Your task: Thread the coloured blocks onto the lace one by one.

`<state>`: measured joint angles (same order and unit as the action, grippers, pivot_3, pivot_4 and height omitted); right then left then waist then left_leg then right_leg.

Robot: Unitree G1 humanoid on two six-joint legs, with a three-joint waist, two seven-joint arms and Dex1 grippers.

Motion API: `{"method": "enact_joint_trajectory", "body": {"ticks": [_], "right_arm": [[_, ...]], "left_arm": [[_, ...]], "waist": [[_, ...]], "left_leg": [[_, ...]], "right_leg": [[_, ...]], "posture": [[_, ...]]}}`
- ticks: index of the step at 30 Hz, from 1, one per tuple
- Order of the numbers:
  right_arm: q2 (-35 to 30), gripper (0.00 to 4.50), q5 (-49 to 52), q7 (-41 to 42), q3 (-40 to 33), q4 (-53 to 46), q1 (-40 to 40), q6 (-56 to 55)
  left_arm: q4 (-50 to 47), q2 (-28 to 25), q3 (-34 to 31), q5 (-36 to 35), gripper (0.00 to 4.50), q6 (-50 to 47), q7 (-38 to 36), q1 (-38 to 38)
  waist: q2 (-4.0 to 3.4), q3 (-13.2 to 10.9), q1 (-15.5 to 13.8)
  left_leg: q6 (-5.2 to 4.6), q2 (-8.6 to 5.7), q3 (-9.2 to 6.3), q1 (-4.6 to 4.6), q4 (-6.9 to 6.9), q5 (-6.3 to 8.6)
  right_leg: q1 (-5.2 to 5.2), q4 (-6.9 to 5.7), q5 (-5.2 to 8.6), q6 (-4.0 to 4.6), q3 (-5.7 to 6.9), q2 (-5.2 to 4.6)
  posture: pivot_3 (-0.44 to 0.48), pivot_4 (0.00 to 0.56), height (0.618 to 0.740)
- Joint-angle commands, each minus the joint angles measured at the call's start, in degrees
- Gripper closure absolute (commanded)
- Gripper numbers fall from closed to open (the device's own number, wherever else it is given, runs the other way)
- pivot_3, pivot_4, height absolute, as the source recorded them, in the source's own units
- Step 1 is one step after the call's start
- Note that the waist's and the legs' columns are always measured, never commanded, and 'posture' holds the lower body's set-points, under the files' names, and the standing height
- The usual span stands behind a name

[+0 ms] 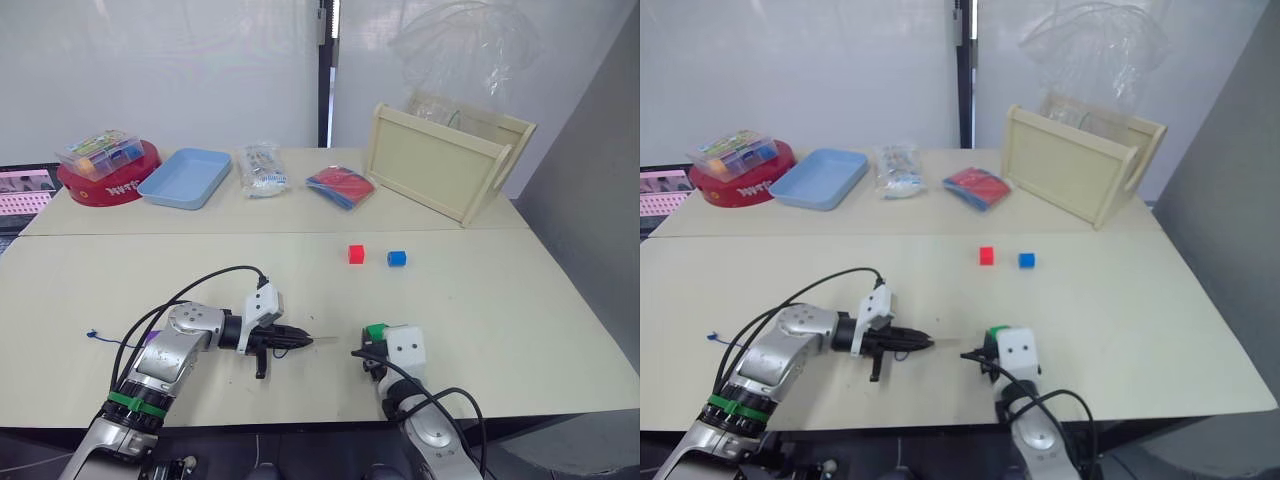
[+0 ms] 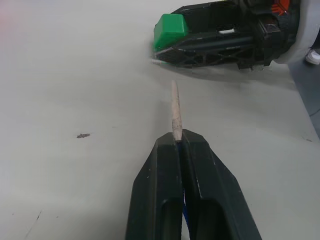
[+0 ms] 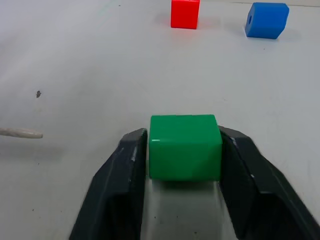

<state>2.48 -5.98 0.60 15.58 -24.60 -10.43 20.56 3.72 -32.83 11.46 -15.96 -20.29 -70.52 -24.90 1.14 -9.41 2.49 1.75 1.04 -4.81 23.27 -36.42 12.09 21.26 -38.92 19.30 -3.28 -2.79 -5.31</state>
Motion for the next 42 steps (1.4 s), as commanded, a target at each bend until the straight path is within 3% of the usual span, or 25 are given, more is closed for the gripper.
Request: {"method": "enact_joint_trajectory", "body": {"ticks": [1,4,11,15,19,23,33,42], "right_arm": [[-1.4,0.93,-0.1,1.2,0.3,-1.6,0.8,-3.3],[-5.1,0.04,0.0,4.4,-0.2,-5.0,1.8,-3.4],[-21.1,0.04,11.4,24.4,-4.8,-11.8,6.9,3.5],[-33.9,0.04,21.4,41.3,-9.1,-7.5,13.8,6.6],[-44.2,0.04,21.3,54.7,-6.8,4.0,23.8,4.3],[-46.0,0.04,18.6,61.4,-2.9,14.2,31.1,-0.9],[-43.7,0.04,14.4,70.3,2.0,30.7,39.4,-10.9],[-42.0,2.93,12.5,72.7,1.7,36.8,41.3,-13.7]], "left_arm": [[-0.4,0.0,-0.3,-0.6,4.5,0.1,-0.2,-1.1],[-0.4,0.3,-0.2,-0.5,4.5,0.1,0.0,-1.2],[-1.1,0.9,-0.1,-0.6,4.5,0.0,0.5,-0.5],[-1.3,1.2,0.1,-0.6,4.5,0.1,0.5,-0.2],[-2.2,1.2,0.1,-0.9,4.5,-0.2,0.6,0.6],[-3.5,1.2,-0.1,-1.2,4.5,-0.7,1.3,1.8],[-6.9,1.1,-0.7,-1.8,4.5,-2.4,3.4,4.1],[-8.2,0.2,-0.9,-2.5,4.5,-2.9,4.2,4.2]], "waist": [[0.0,0.0,0.0],[0.0,0.0,0.0],[0.01,0.0,0.0],[0.02,0.0,-0.1],[0.01,0.0,-0.1],[0.01,0.0,0.0],[0.01,0.0,-0.2],[0.01,0.0,-0.1]], "left_leg": [[0.0,0.0,0.0,0.0,0.0,0.0],[0.0,-0.01,0.01,0.01,0.0,0.0],[0.0,-0.01,0.01,0.01,-0.03,0.0],[-0.01,-0.02,0.03,0.01,-0.11,0.0],[-0.01,-0.01,0.04,0.01,-0.17,0.0],[-0.02,0.01,0.03,0.02,-0.2,0.0],[-0.02,-0.02,0.03,0.09,-0.33,0.01],[-0.01,-0.01,0.04,0.03,-0.33,0.0]], "right_leg": [[0.0,0.0,0.0,0.0,0.0,0.0],[0.0,0.01,0.0,0.0,0.0,0.0],[-0.05,0.04,0.0,0.0,0.01,0.01],[-0.14,0.15,0.0,0.0,0.01,0.0],[-0.18,0.19,0.0,0.0,0.02,0.01],[-0.18,0.19,0.0,0.0,0.03,0.03],[-0.17,0.19,0.0,-0.01,0.03,-0.02],[-0.2,0.15,0.0,-0.01,0.03,-0.02]], "posture": [[0.0,0.15,0.74],[0.0,0.15,0.74],[0.0,0.15,0.74],[0.0,0.15,0.74],[0.0,0.15,0.74],[0.0,0.15,0.74],[0.0,0.15,0.74],[0.0,0.15,0.74]]}}
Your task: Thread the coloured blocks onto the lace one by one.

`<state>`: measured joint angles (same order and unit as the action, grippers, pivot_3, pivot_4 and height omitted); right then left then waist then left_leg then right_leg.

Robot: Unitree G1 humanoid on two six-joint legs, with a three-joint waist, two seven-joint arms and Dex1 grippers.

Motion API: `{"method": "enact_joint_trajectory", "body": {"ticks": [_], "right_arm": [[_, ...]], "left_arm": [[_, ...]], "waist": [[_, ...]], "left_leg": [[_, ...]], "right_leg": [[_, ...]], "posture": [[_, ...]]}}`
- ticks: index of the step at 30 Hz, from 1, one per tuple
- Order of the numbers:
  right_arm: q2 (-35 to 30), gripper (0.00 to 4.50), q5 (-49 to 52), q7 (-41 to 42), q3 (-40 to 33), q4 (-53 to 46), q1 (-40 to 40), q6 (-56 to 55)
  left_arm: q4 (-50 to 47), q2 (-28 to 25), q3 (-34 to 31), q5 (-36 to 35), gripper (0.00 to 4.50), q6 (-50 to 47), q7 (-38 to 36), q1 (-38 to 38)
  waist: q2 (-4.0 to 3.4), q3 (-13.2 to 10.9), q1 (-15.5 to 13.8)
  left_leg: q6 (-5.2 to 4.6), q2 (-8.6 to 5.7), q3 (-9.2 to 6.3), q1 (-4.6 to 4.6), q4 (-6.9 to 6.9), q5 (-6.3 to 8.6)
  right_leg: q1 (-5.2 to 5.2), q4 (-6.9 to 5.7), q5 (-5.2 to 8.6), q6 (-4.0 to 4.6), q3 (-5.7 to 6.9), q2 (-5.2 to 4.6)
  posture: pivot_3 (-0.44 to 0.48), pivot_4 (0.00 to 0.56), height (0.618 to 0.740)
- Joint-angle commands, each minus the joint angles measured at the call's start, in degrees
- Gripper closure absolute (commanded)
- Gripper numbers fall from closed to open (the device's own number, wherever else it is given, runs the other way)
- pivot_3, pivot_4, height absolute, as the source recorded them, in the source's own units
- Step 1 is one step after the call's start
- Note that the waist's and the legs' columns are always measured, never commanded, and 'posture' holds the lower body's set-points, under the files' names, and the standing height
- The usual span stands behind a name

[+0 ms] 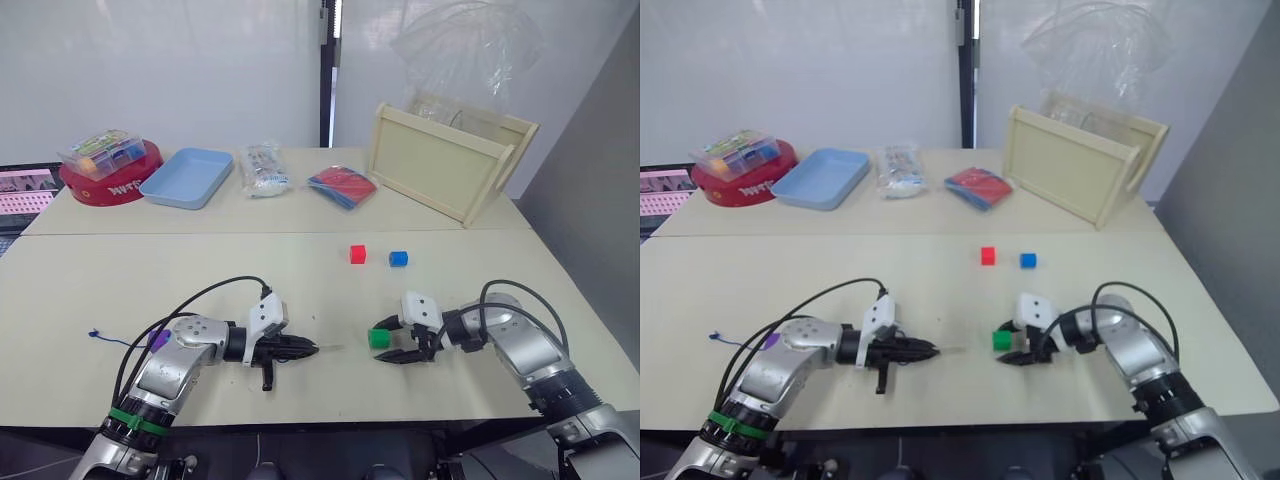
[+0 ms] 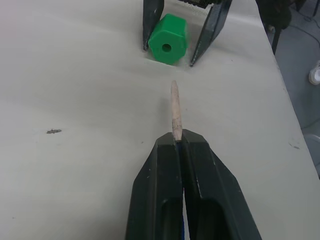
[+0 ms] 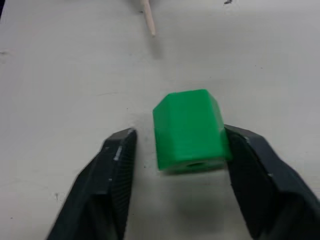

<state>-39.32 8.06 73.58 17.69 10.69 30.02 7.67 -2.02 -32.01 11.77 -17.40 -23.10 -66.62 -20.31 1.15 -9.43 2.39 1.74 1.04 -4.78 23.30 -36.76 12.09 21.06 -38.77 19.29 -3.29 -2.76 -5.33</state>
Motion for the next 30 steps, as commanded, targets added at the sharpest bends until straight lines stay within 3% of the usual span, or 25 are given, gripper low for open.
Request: {"method": "enact_joint_trajectory", "body": {"ticks": [1,11,30], "right_arm": [[-0.3,3.18,-1.8,-0.3,-0.4,1.6,1.1,-1.0],[0.2,3.22,-2.7,-1.1,1.3,-8.7,-0.4,6.5],[0.0,3.22,-3.0,-2.1,2.0,-13.5,-3.0,10.4]], "left_arm": [[-2.6,-0.7,-1.2,-1.1,4.5,-0.3,0.3,-0.4],[-3.0,1.2,1.2,0.1,4.5,0.1,2.3,-1.4],[1.0,4.8,4.6,2.7,4.5,3.9,2.2,-2.5]], "waist": [[0.0,0.0,0.0],[0.0,0.0,0.0],[0.0,0.0,-0.1]], "left_leg": [[0.0,0.0,0.0,0.0,0.0,0.0],[0.0,0.0,0.0,0.01,-0.01,0.0],[0.0,-0.02,0.0,0.01,-0.01,0.0]], "right_leg": [[0.0,0.0,0.0,0.0,0.0,0.0],[0.01,-0.05,0.0,0.0,0.0,0.0],[0.0,-0.02,0.0,0.0,0.0,-0.01]], "posture": [[0.0,0.15,0.74],[0.0,0.15,0.74],[0.0,0.15,0.74]]}}
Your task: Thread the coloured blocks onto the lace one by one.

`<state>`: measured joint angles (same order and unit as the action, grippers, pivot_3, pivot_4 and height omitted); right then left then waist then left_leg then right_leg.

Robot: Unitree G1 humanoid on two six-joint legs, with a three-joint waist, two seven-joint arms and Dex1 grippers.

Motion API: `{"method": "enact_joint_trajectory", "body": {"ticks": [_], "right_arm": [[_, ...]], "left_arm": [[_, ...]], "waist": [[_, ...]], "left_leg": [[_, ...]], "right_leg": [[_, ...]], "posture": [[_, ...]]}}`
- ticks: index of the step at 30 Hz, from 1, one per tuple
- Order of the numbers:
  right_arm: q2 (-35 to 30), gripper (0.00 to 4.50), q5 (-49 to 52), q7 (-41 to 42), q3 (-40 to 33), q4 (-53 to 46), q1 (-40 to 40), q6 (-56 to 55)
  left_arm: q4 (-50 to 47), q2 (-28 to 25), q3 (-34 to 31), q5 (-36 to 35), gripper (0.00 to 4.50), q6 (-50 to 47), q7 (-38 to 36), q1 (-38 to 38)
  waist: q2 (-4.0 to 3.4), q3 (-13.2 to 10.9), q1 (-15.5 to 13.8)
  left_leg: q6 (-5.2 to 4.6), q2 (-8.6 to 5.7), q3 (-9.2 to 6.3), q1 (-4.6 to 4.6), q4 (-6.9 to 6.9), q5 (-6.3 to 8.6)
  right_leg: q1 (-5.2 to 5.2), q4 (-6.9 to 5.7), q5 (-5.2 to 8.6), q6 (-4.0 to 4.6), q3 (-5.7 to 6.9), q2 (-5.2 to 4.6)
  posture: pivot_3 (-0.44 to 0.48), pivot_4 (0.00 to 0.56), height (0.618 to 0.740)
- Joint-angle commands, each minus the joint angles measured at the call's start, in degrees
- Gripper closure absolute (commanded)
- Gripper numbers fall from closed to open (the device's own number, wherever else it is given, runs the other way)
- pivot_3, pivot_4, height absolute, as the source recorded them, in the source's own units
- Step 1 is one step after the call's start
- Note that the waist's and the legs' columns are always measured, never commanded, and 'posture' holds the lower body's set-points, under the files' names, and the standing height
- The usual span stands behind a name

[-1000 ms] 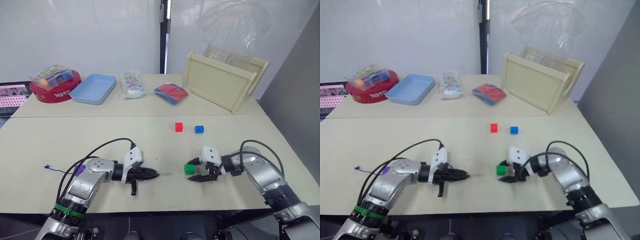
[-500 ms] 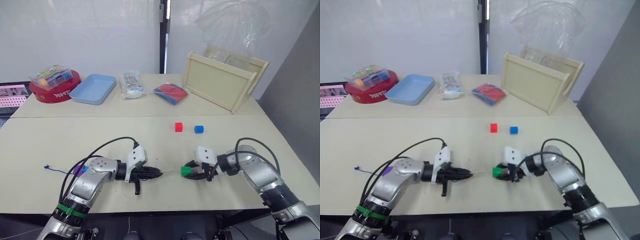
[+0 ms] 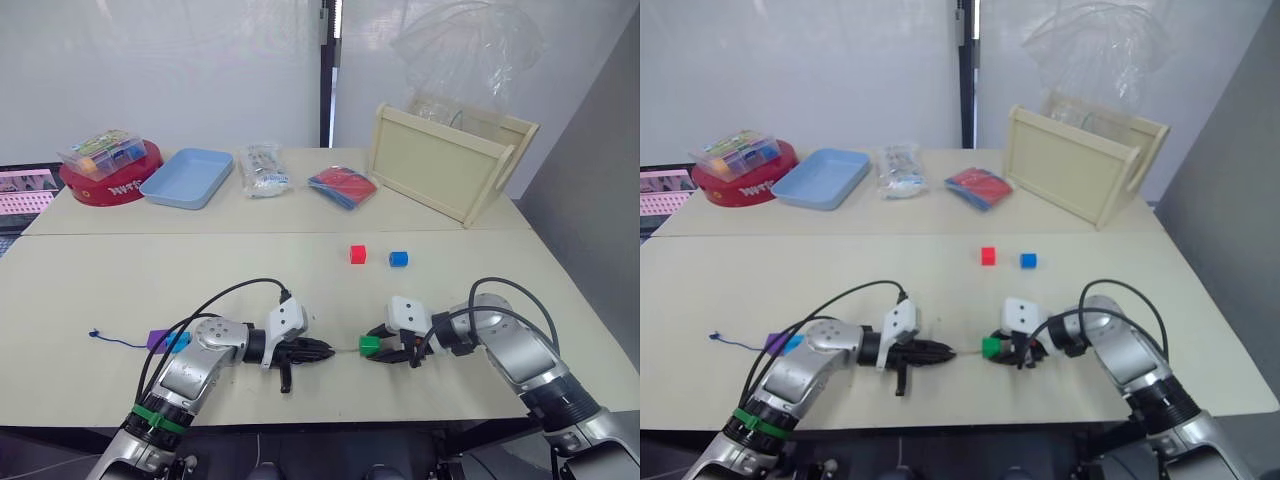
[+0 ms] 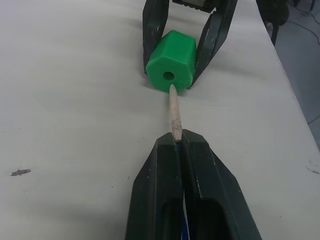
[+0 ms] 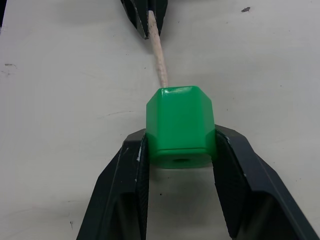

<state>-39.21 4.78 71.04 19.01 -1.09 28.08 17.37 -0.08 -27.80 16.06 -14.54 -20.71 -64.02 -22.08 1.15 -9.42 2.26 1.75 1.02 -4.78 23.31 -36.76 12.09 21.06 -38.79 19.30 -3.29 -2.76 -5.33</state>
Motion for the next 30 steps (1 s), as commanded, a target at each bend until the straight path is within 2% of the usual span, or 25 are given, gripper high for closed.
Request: {"method": "enact_joint_trajectory", "body": {"ticks": [1,20,30], "right_arm": [[-0.2,3.22,0.3,0.5,0.7,-1.9,-1.1,0.8],[-0.7,3.22,0.2,0.9,1.2,-3.4,-2.0,2.3],[-0.9,3.22,0.8,0.9,1.4,-6.7,-2.6,4.7]], "left_arm": [[-0.9,0.6,0.3,-0.2,4.5,1.5,-0.5,-0.7],[-2.8,1.4,-0.1,-1.8,4.5,0.0,-1.5,-1.5],[0.0,4.0,2.6,0.2,4.5,1.7,-1.7,-3.0]], "waist": [[0.0,0.0,0.0],[0.0,0.0,-0.1],[0.01,0.0,-0.4]], "left_leg": [[0.0,0.0,0.0,0.0,0.0,0.0],[0.0,-0.01,0.0,0.0,0.0,0.0],[0.0,-0.03,0.0,0.02,-0.02,0.0]], "right_leg": [[0.0,0.0,0.0,0.0,0.0,0.0],[-0.02,0.02,0.0,0.0,0.0,-0.01],[-0.04,0.08,0.0,0.0,0.0,-0.03]], "posture": [[0.0,0.15,0.74],[0.0,0.15,0.74],[0.0,0.15,0.74]]}}
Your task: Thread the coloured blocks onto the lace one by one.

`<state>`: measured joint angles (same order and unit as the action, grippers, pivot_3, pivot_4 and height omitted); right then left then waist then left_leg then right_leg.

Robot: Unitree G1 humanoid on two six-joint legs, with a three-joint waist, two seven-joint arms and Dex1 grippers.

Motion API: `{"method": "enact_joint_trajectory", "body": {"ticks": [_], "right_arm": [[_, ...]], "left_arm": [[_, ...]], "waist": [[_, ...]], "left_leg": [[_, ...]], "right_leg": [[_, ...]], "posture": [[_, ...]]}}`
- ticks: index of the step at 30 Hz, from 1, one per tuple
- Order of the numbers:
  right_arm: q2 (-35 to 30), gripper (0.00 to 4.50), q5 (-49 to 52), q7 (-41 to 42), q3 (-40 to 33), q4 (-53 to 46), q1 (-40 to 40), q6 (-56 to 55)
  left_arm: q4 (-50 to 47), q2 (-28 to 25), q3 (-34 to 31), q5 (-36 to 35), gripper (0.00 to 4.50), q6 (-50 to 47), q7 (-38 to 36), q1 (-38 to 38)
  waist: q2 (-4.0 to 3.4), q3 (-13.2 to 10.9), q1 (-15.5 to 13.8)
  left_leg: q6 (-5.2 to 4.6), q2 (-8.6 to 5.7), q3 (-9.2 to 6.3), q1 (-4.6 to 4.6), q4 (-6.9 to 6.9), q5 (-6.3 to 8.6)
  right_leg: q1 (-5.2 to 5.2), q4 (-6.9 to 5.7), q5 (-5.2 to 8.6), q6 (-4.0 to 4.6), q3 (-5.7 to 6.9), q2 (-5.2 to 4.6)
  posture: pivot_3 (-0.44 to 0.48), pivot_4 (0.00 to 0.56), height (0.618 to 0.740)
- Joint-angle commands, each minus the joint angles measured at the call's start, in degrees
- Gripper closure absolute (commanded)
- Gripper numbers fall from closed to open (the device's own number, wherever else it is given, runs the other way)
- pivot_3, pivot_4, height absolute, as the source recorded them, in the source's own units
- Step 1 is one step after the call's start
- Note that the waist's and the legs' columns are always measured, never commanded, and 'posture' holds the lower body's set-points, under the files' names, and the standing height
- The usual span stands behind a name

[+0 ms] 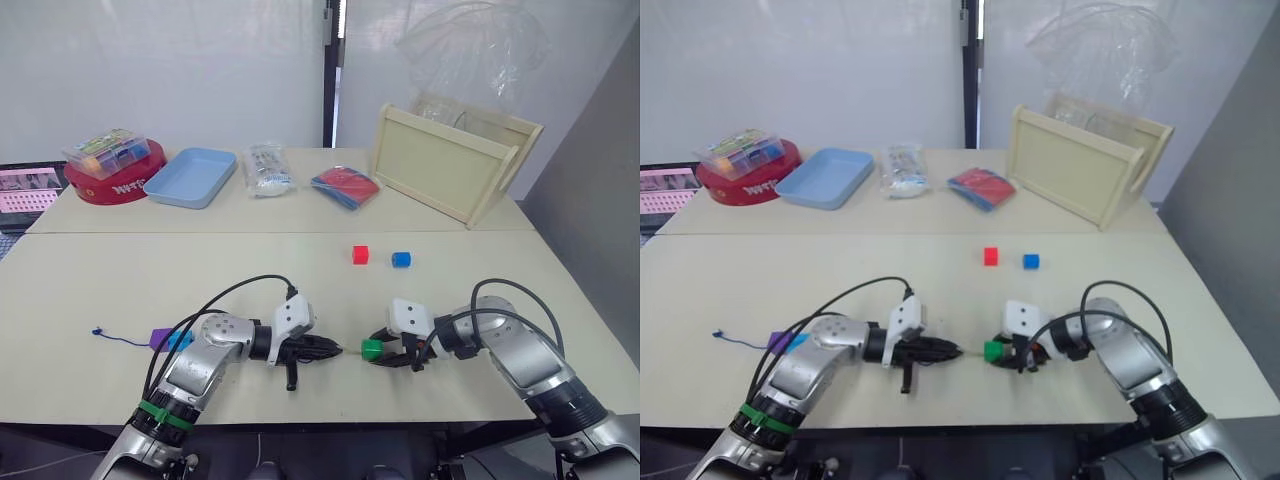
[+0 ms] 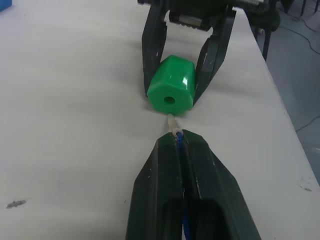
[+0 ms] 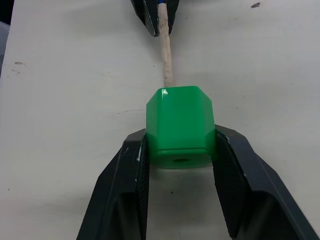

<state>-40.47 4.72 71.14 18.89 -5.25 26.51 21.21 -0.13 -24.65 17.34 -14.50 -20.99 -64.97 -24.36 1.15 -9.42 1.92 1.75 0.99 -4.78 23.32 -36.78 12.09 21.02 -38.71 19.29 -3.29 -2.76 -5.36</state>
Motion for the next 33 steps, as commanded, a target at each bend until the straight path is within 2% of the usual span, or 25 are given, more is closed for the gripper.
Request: {"method": "enact_joint_trajectory", "body": {"ticks": [1,12,20,33], "right_arm": [[0.4,3.22,0.9,0.8,1.5,-2.7,-1.1,1.1],[-1.3,3.22,0.1,0.6,0.7,0.0,-2.6,-0.4],[-1.0,3.22,0.3,0.3,1.0,-0.1,-2.8,-0.2],[-1.1,3.22,0.4,0.5,1.1,-0.5,-2.7,0.2]], "left_arm": [[0.4,0.8,1.4,0.3,4.5,2.2,-0.9,-0.7],[1.8,-4.0,-2.1,-0.8,4.5,2.7,-3.6,-0.5],[-0.7,-4.1,-1.9,-3.2,4.5,0.1,-4.8,0.5],[-0.7,-3.8,-0.9,-3.1,4.5,0.0,-4.9,0.3]], "waist": [[0.0,0.0,0.0],[0.0,0.0,0.0],[0.0,0.0,0.0],[0.0,0.0,0.0]], "left_leg": [[0.0,0.01,0.0,-0.01,0.0,0.0],[0.0,0.02,-0.01,-0.02,0.0,0.0],[0.0,0.02,-0.01,-0.02,0.0,0.0],[0.0,0.02,-0.01,-0.02,0.0,0.0]], "right_leg": [[0.0,0.0,0.0,0.0,0.0,0.01],[-0.02,0.04,0.0,0.0,0.0,0.02],[-0.02,0.04,0.0,0.0,0.0,0.02],[-0.02,0.04,0.0,0.0,0.0,0.02]], "posture": [[0.0,0.15,0.74],[0.0,0.15,0.74],[0.0,0.15,0.74],[0.0,0.15,0.74]]}}
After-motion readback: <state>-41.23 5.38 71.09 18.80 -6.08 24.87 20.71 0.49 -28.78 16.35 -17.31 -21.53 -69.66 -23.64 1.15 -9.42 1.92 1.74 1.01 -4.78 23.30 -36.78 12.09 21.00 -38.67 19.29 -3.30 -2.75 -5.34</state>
